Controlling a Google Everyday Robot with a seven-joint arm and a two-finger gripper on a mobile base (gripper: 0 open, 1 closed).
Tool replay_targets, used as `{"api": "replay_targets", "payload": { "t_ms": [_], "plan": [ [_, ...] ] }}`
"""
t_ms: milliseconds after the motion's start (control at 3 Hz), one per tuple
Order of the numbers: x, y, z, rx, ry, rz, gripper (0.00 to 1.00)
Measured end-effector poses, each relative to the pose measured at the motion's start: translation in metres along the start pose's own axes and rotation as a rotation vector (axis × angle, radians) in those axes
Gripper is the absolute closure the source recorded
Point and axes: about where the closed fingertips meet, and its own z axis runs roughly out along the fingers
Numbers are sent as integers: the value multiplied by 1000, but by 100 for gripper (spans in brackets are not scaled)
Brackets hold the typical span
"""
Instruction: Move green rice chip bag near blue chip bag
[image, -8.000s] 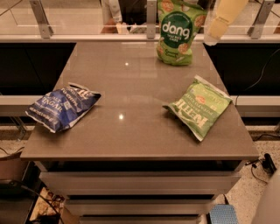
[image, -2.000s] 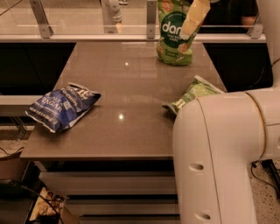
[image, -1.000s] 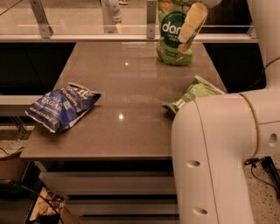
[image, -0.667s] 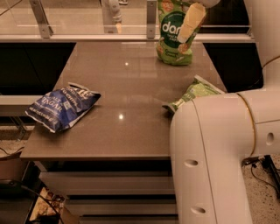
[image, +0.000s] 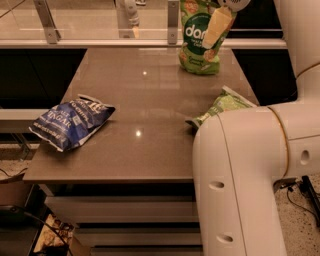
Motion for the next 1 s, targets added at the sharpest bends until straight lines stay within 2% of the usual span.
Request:
{"api": "replay_targets", "payload": {
  "t_ms": [1000],
  "plan": [
    [-4,-2,14,2,-6,-1,88]
  ]
}}
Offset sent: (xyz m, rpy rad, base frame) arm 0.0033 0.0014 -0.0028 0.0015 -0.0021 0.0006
